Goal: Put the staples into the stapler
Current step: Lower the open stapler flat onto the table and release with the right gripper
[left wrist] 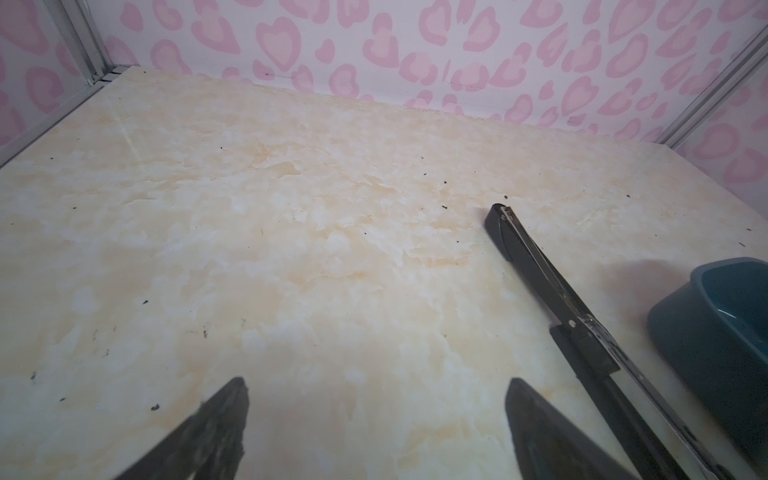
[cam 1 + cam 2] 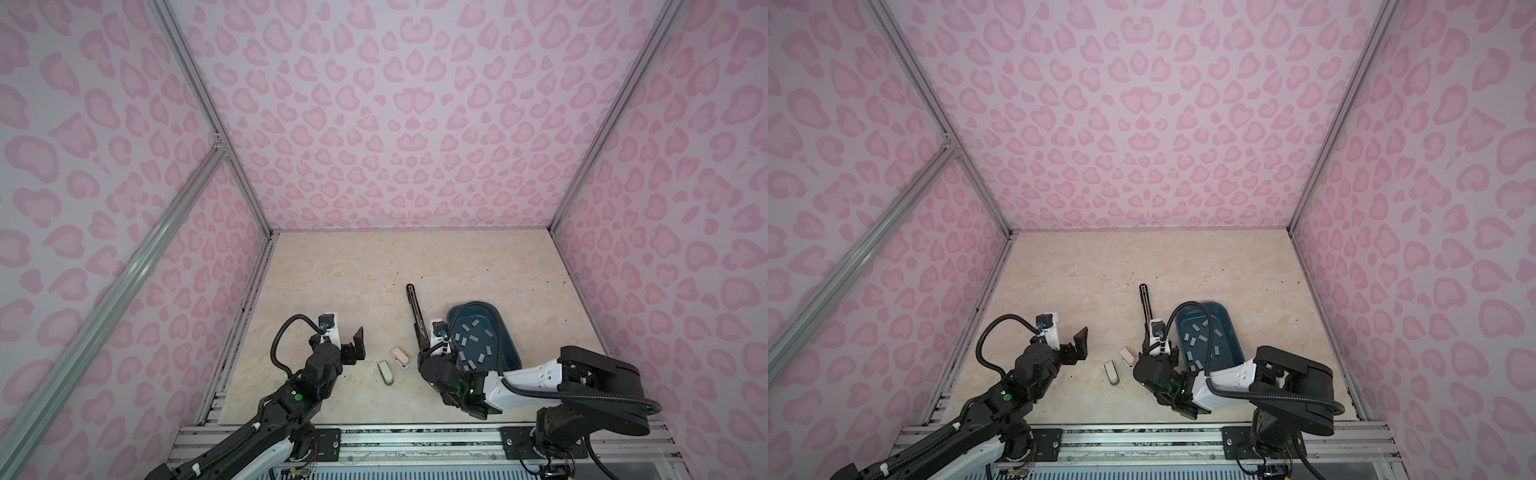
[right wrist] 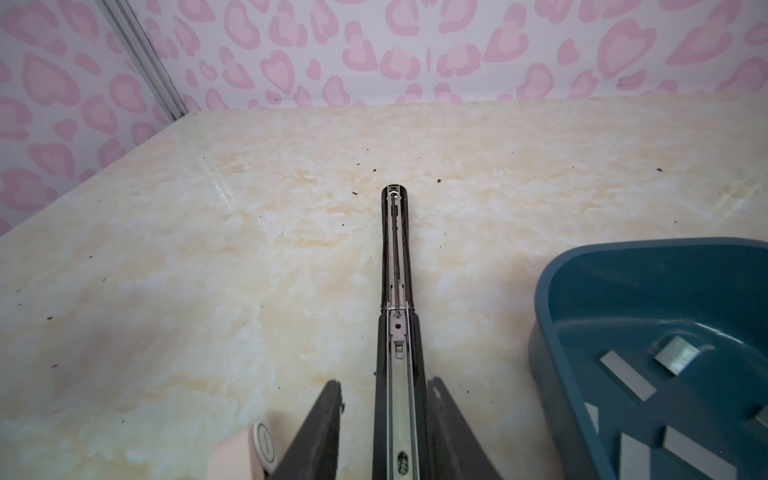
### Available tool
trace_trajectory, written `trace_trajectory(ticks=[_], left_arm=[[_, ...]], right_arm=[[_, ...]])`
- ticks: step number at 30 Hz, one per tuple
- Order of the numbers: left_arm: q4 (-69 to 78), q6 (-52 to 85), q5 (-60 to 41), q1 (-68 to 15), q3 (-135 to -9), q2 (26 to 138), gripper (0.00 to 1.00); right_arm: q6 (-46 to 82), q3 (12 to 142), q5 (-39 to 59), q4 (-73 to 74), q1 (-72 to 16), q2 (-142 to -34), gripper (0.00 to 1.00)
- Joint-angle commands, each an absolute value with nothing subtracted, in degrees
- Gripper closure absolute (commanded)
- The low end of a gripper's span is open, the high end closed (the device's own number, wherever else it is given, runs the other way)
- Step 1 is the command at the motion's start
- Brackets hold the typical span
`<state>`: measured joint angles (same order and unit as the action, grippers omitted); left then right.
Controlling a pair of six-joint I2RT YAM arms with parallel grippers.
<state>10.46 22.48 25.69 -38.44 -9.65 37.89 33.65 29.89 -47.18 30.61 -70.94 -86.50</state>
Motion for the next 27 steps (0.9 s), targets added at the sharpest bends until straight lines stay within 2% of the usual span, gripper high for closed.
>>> trace_trajectory(ticks=[1,7,11,13,15,22,27], left_arm=[[12.25,22.41,26.01,-38.48,-10.19,38.96,0.03],[12.29,22.63,26.31,-38.65,-10.15,39.23,0.03],[7.75,24.61,26.41,-38.64,-12.65,40.20,0.03],[3.58,27.34,27.55,-38.63,-14.99,40.50,0.03],[-1.87,32.12,29.97,-38.64,-17.91,40.37,0.03],[-13.74,38.03,34.53,-38.67,-26.18,36.95,0.03],[-12.50,44.10,40.20,-38.64,-24.68,30.78,0.03]], right_arm=[[32.69,29.79,-49.13,24.25,-71.36,-81.98,0.63],[28.39,29.61,-51.24,15.96,-70.98,-71.30,0.52],[24.27,29.33,-46.64,13.84,-68.19,-66.10,0.41],[23.47,29.36,-38.71,13.32,-64.43,-65.78,0.37],[23.42,29.96,-32.21,12.50,-60.76,-67.10,0.37],[17.04,29.86,-27.58,17.94,-57.35,-69.20,0.34],[13.25,27.91,-23.43,25.03,-53.35,-68.86,0.27]])
